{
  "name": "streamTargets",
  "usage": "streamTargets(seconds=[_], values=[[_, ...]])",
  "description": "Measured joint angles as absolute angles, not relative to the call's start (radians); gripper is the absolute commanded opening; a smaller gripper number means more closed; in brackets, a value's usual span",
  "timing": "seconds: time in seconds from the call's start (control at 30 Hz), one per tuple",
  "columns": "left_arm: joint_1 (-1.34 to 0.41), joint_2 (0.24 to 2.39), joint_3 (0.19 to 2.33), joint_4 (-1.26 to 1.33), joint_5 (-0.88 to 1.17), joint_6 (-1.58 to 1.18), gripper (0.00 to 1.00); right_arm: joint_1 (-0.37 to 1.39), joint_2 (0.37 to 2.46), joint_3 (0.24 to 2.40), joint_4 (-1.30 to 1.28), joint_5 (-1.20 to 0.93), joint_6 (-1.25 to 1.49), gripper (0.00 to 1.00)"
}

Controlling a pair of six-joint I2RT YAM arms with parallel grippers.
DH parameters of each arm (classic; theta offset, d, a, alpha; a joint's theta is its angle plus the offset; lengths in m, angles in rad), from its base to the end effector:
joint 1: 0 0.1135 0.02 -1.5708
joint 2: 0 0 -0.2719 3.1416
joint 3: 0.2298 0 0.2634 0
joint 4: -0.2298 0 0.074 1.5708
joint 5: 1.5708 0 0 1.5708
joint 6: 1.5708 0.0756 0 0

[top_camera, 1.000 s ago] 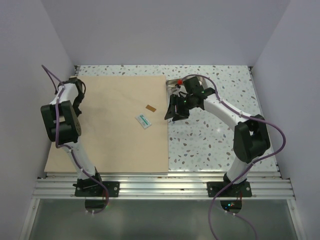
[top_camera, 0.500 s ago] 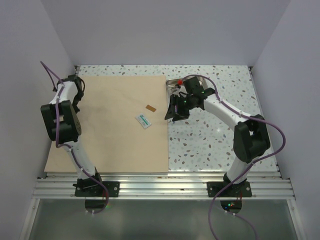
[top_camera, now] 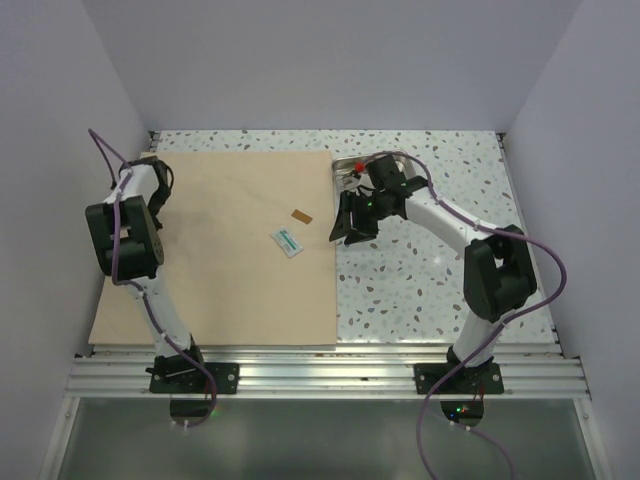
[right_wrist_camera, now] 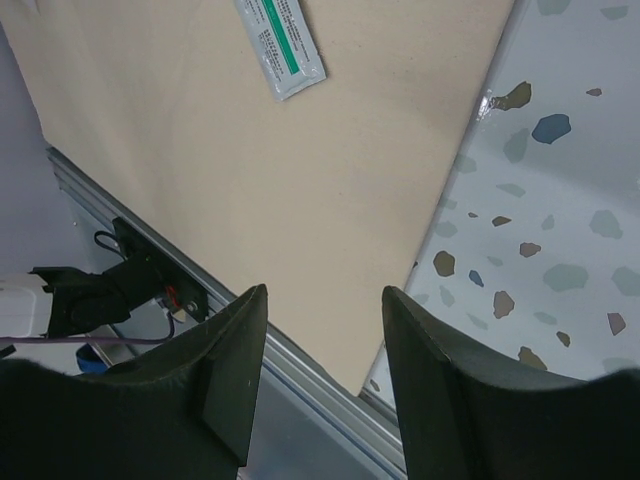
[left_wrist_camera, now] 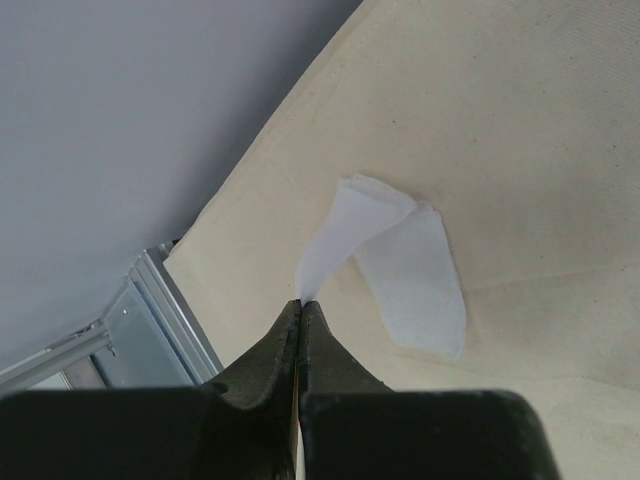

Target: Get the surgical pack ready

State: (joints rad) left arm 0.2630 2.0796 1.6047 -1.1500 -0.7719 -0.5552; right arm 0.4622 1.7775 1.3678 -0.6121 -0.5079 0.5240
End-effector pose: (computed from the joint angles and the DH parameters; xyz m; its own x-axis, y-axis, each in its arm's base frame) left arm 0.3736 0.1552 0.1591 -0.7404 -0.5905 -0.3212 -0.6356 0.4595 0.6204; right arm 0.3488 0.2149 0.2130 -0.9697 0.0054 -0.2442 -0.1520 0.7695 0.6203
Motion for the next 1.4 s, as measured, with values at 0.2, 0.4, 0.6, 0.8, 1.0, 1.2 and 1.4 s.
streamTargets(seconds=[0.2,0.4,0.6,0.8,1.0,1.2,1.4], values=[[0.254,2.094,1.605,-1.158,-0.771,-0.563,0.0,0.461,1.779,1.368,-0.612,-0.516,0.524,0.54],[0.244,2.101,1.605,-1.158,-0.76,-0.565,0.0,0.458,1.779,1.368,-0.612,-0.516,0.524,0.54],[0.233,2.122,1.605,-1.154,-0.73,-0.566,0.0,0.458,1.779,1.367,-0.612,-0.516,0.524,0.54],[0.226,2.131,1.605,-1.149,-0.71,-0.565,0.0,0.458,1.779,1.365,-0.612,-0.516,0.524,0.54],[0.223,2.131,1.605,-1.144,-0.698,-0.564,0.0,0.458,1.779,1.365,-0.611,-0.516,0.524,0.54],[0.219,2.131,1.604,-1.141,-0.681,-0.561,0.0,0.458,1.779,1.365,-0.611,-0.516,0.524,0.53],[0.213,2.131,1.591,-1.135,-0.664,-0.557,0.0,0.458,1.779,1.365,-0.611,-0.516,0.524,0.54]])
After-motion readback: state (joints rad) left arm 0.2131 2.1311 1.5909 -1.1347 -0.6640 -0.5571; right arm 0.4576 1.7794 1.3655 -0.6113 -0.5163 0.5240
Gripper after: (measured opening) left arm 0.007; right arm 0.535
